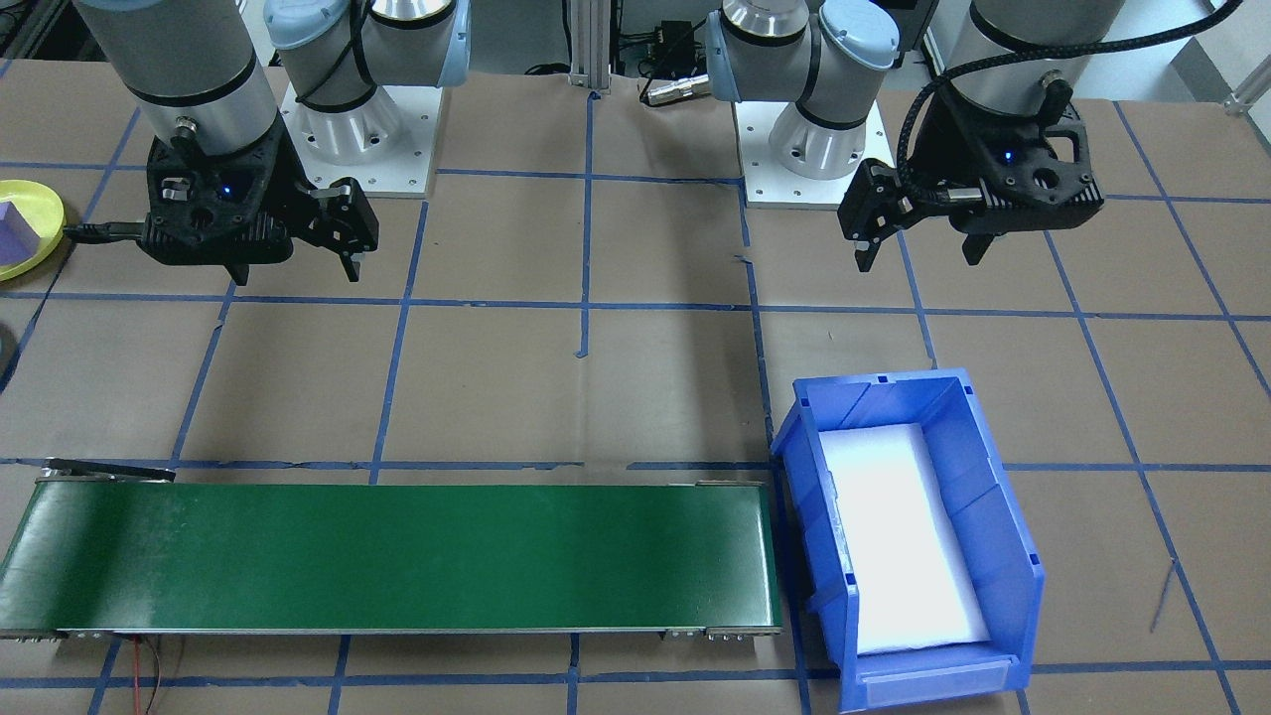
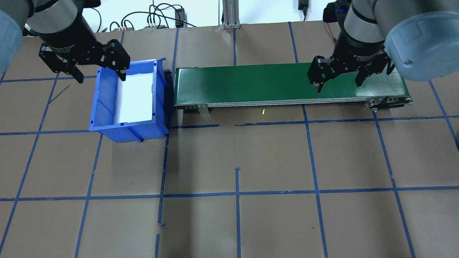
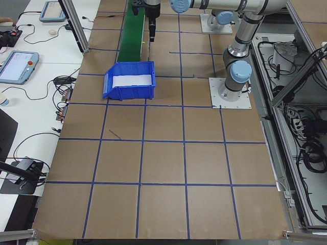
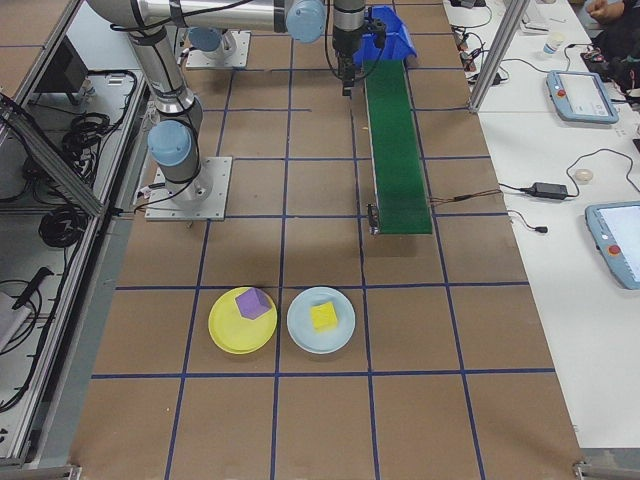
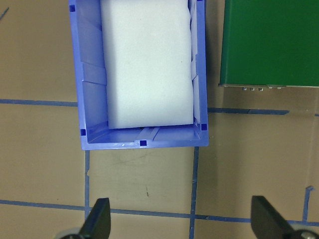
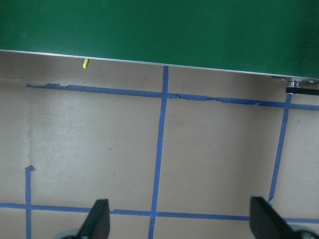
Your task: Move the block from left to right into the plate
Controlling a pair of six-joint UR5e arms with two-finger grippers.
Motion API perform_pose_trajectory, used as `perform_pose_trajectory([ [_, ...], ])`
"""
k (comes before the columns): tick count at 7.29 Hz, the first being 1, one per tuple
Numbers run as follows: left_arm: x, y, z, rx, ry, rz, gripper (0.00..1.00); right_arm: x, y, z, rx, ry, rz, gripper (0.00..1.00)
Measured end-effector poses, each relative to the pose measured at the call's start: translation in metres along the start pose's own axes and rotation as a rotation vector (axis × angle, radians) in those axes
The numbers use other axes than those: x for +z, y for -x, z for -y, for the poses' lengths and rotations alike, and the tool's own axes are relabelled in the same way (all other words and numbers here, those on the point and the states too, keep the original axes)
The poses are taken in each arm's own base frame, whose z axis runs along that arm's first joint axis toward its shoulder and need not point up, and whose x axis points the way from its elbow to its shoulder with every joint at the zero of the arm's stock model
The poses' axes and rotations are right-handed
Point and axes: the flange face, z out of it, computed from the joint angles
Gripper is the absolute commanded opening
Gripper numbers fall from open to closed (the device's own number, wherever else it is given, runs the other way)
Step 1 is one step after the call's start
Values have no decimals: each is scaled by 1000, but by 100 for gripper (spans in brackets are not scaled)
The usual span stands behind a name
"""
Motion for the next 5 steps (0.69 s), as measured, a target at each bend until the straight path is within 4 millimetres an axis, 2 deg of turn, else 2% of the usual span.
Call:
perform_pose_trajectory([
  [5, 2, -1, 0, -8, 13, -1, 100, -2, 3, 1, -2, -12, 18, 100],
])
